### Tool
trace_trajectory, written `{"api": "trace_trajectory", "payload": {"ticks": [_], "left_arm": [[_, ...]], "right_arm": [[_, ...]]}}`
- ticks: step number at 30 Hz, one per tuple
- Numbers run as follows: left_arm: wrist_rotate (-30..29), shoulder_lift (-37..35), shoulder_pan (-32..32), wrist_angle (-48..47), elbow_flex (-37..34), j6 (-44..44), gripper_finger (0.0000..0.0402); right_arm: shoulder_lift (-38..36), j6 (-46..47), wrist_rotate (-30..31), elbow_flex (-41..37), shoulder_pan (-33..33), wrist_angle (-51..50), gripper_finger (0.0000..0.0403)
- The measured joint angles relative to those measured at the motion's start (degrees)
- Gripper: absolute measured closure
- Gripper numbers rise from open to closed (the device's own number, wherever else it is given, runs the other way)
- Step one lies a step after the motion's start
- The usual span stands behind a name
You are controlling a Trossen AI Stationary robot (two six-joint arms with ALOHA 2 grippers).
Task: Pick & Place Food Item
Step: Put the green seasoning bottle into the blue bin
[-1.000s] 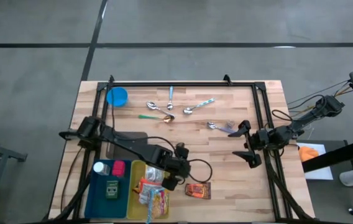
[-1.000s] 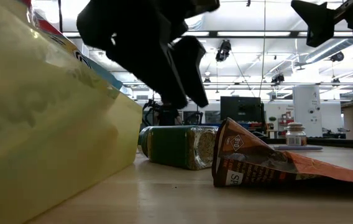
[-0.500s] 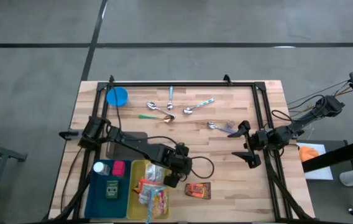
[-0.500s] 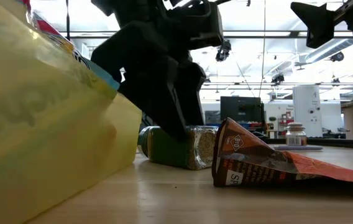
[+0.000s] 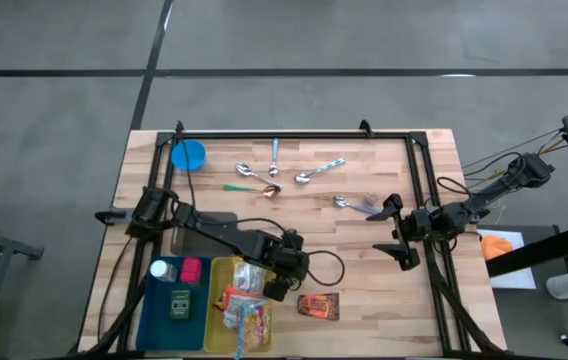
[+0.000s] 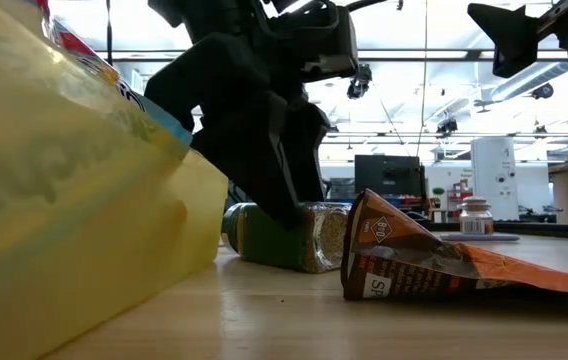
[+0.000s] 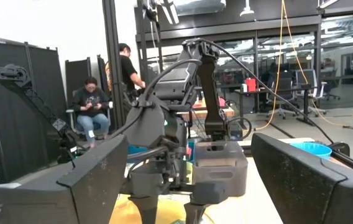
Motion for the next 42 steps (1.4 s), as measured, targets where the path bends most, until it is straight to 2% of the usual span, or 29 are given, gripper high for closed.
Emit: {"api": "trace_trajectory", "payload": {"ticks": [10,15,42], "left_arm": [[-0.24,0.09,0.96,-0.18,-0.07,-0.33,0.0181],[-0.48,0.09,1.21,0.11,-0.06,-0.95,0.0217],[-0.23,-1.19,1.18,-0.37,-0.07,-1.36,0.0217]], "right_arm": [[0.00,0.00,0.00,0.00,-0.02,0.02,0.0064],[0.00,0.00,0.00,0.00,0.00,0.02,0.0064],[0.00,0.00,0.00,0.00,0.00,0.04,0.0064]]}}
